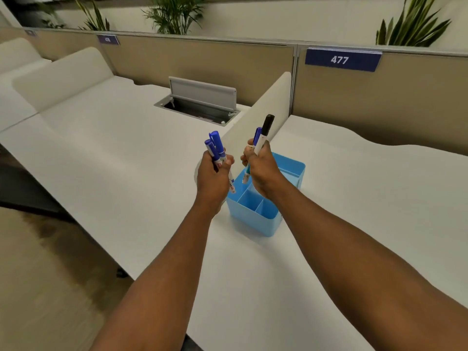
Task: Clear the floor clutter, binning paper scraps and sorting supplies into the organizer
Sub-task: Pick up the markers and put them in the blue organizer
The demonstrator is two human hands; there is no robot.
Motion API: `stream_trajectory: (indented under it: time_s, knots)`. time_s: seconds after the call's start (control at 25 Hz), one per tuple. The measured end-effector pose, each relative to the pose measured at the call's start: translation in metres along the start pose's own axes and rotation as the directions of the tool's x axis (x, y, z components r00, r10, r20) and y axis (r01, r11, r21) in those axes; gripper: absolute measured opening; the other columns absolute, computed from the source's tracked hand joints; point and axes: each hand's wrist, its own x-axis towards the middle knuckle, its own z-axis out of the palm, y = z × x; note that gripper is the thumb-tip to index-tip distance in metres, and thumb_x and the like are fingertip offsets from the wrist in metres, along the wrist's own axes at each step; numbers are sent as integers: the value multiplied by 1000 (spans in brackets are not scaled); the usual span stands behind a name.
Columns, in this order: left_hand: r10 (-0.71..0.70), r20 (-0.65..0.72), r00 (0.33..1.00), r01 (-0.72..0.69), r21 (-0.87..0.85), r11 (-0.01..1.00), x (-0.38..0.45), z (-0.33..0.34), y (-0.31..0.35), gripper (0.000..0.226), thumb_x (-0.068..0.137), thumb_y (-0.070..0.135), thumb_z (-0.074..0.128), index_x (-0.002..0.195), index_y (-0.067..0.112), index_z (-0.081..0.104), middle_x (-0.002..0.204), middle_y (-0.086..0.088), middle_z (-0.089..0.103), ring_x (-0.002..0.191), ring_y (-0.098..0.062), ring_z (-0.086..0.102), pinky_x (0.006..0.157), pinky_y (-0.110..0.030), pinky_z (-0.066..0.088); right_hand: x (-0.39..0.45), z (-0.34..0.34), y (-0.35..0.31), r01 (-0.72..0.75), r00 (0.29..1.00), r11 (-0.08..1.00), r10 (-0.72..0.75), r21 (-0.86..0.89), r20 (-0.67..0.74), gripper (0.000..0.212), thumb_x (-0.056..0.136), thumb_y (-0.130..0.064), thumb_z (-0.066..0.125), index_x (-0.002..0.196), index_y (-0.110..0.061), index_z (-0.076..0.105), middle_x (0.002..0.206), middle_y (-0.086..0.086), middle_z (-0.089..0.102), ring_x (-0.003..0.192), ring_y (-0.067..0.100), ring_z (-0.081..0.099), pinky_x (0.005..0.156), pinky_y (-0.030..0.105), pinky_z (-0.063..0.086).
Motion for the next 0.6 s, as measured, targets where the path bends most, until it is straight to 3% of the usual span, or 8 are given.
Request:
stream_trajectory:
  time_s: [0.12, 0.2, 0.32, 0.44, 0.6]
  knots:
    - [20, 27, 999, -21, 60, 998, 9, 5, -20, 35, 95, 24, 57, 129, 18, 49, 115, 3, 61, 102, -13, 60, 71, -13, 53, 12, 5, 15, 31, 997, 996, -25, -80, 75, 20, 101, -26, 43, 120, -24, 42, 114, 7, 55, 103, 19, 58, 91, 37, 47]
    - [-19, 63, 998, 14, 68, 998, 12, 7, -36, 31, 97, 25, 54, 127, 21, 49, 114, 4, 60, 99, -12, 60, 57, -7, 50, 15, 7, 25, 24, 991, 987, -2, -161, 136, 19, 101, -28, 43, 120, -26, 42, 116, 1, 55, 106, 17, 57, 90, 35, 49]
    - [-103, 103, 989, 99, 42, 994, 12, 7, -60, 17, 99, 27, 48, 116, 28, 48, 101, 6, 64, 92, -12, 64, 62, -13, 52, 13, 10, 36, 65, 972, 925, 25, -373, 232, 27, 101, -32, 44, 127, -24, 40, 116, -3, 54, 104, 14, 56, 88, 32, 51]
    - [-143, 161, 977, 133, 67, 989, 7, 8, -77, 27, 98, 18, 43, 122, 31, 43, 102, 13, 61, 94, -5, 62, 66, -11, 50, 10, 10, 43, 191, 938, 839, -3, -510, 346, 43, 98, -40, 46, 136, -23, 34, 127, 0, 51, 109, 14, 53, 93, 28, 46]
    - [-138, 292, 946, 138, 23, 990, -2, 10, -82, 36, 100, 27, 44, 135, 24, 34, 109, 14, 57, 99, 1, 58, 74, -5, 47, 4, 9, 51, 318, 930, 638, -66, -702, 361, 62, 96, -55, 30, 146, -18, 29, 147, 7, 42, 133, 25, 40, 112, 42, 32]
